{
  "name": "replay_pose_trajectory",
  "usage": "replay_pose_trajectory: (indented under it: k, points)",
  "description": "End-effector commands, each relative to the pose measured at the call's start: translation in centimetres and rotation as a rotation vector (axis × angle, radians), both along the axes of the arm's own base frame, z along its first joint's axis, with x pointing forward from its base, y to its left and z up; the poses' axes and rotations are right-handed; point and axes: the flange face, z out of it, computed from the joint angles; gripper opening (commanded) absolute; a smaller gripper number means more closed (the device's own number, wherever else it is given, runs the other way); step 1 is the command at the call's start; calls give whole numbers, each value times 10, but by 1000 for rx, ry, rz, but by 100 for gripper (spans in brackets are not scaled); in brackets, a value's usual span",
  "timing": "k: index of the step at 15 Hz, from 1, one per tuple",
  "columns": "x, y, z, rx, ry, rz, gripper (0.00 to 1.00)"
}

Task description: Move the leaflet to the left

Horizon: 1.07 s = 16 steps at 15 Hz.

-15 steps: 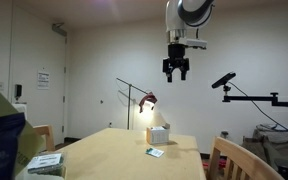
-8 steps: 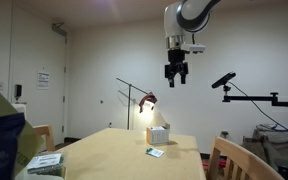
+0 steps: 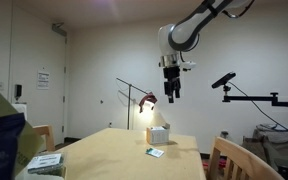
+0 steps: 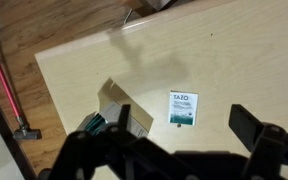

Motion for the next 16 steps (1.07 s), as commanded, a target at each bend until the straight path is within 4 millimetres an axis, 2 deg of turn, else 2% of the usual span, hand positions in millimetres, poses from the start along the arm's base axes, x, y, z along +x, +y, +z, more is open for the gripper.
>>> replay_pose_trajectory:
  k: [1, 4, 5, 7, 10, 12, 16]
  points:
    - [32, -11, -28, 10, -6, 19, 100]
    - [50, -14, -49, -9, -32, -62, 100]
    - [34, -11, -45, 3, -10, -24, 100]
    - [43, -14, -55, -1, -8, -40, 100]
    - [47, -14, -55, -3, -13, -40, 100]
    - [54, -14, -58, 78, -37, -76, 100]
    - [73, -15, -95, 104, -38, -97, 100]
